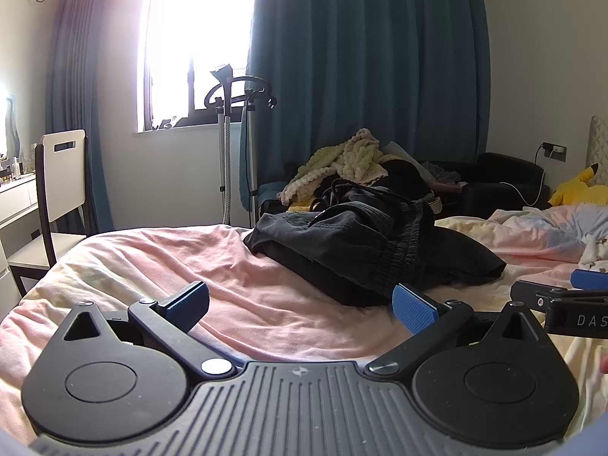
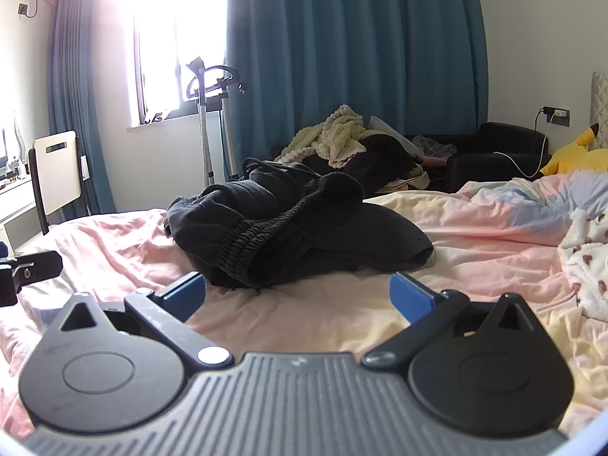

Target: Fold clothes

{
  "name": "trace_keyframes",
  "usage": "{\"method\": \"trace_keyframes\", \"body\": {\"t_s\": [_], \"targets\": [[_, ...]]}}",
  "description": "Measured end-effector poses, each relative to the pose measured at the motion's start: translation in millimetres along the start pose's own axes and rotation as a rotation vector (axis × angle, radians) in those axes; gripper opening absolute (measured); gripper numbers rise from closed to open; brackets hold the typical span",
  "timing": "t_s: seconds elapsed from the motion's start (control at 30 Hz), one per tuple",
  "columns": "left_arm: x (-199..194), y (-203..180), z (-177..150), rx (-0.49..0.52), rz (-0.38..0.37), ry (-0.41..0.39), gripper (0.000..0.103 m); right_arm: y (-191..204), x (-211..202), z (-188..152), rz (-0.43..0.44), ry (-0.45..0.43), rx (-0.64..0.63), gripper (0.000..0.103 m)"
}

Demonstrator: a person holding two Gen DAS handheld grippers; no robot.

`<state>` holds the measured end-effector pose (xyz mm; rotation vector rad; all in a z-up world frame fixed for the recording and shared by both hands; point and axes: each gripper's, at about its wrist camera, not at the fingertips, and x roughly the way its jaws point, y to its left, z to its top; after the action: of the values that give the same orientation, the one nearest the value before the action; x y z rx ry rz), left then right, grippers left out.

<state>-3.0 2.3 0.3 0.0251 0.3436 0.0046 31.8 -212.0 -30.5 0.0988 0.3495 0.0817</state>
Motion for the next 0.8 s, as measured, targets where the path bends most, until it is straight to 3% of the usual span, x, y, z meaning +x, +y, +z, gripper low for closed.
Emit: {"method": "trace_keyframes", "body": {"t_s": [0.37, 0.57, 0.8], "targets": [[1.0, -2.0, -2.1, 0.017, 0.013, -0.007, 0.103, 0.4, 0.8, 1.6, -0.008, -0.004, -0.015, 0.103], [4.0, -3.3, -10.5, 0.051, 0.031, 0.001, 0.103, -1.2, 8.6, -5.7, -0.097, -0.006, -0.056, 0.103], [21.3, -31.7, -22.7, 0.178, -0.016, 0.001, 0.103, -19.8, 7.5, 3.1, -0.055, -0.031, 0.071, 0.103]]}}
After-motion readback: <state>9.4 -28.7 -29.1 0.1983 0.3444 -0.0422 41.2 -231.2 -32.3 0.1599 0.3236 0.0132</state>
